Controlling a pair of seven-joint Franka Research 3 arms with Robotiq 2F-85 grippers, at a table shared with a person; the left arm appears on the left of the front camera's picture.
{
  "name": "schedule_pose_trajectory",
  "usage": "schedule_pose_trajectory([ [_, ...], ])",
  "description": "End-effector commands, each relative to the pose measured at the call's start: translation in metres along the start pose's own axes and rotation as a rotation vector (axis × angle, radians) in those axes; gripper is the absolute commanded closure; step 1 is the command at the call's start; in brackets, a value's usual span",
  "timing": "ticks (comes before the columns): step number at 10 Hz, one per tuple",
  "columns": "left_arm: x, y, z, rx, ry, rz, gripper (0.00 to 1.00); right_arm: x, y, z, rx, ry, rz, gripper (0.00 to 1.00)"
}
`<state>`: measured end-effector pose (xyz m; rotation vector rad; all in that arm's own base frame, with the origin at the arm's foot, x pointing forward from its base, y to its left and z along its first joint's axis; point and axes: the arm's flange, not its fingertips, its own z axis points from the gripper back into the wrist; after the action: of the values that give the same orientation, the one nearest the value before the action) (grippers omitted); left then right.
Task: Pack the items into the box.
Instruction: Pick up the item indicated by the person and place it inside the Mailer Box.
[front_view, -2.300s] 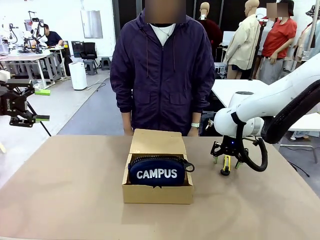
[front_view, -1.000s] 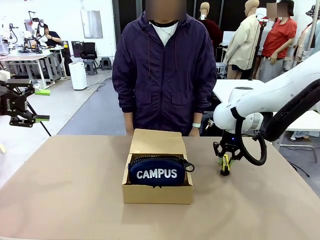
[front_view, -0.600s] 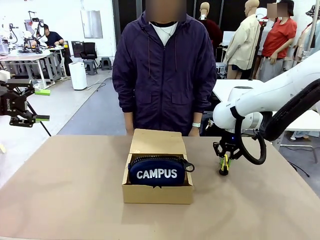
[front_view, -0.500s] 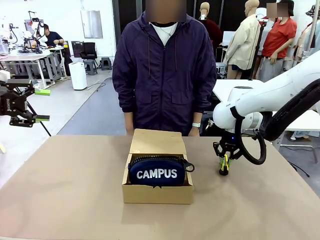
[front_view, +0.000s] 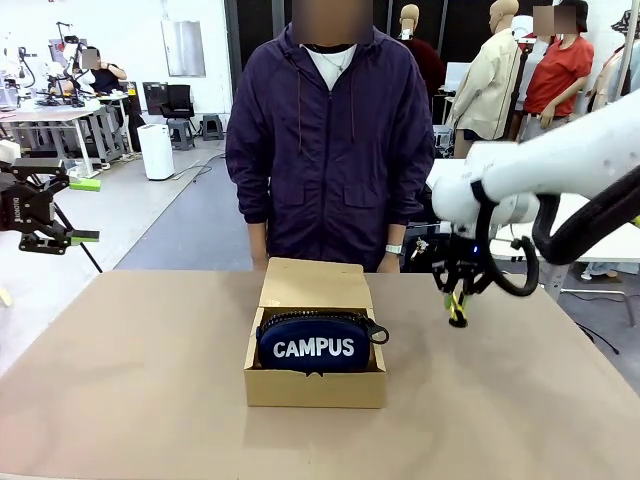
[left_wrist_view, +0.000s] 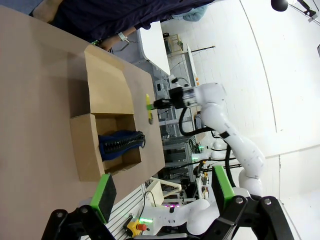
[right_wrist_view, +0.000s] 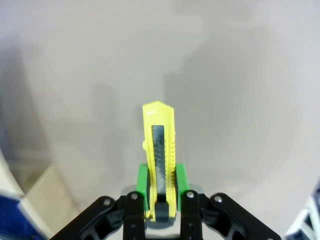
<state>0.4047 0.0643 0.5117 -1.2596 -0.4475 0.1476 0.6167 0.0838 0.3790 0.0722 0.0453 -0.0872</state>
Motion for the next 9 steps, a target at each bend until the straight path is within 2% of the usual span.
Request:
schedule_pose_trajectory([
  [1, -0.001, -0.002, 0.004, 0.000, 0.010, 0.005, 0.00, -0.014, -0.002, 0.052, 0.022, 0.055, 0.114, 1.00],
  [3, -0.001, -0.002, 0.004, 0.000, 0.010, 0.005, 0.00, -0.035, -0.008, 0.072, 0.021, 0.024, 0.127, 1.00],
  [4, -0.001, -0.002, 0.004, 0.000, 0.010, 0.005, 0.00, -0.023, 0.004, 0.063, 0.007, 0.030, 0.105, 1.00],
  [6, -0.001, -0.002, 0.004, 0.000, 0.010, 0.005, 0.00, -0.023, 0.004, 0.063, 0.007, 0.030, 0.105, 1.00],
  [7, -0.001, -0.002, 0.004, 0.000, 0.010, 0.005, 0.00, -0.030, 0.002, 0.076, 0.005, 0.036, 0.117, 1.00],
  [8, -0.001, -0.002, 0.004, 0.000, 0.010, 0.005, 0.00, -0.029, 0.007, 0.074, 0.006, 0.041, 0.170, 1.00],
  [9, -0.001, -0.002, 0.004, 0.000, 0.010, 0.005, 0.00, -0.026, 0.024, 0.076, 0.048, 0.024, 0.305, 1.00],
])
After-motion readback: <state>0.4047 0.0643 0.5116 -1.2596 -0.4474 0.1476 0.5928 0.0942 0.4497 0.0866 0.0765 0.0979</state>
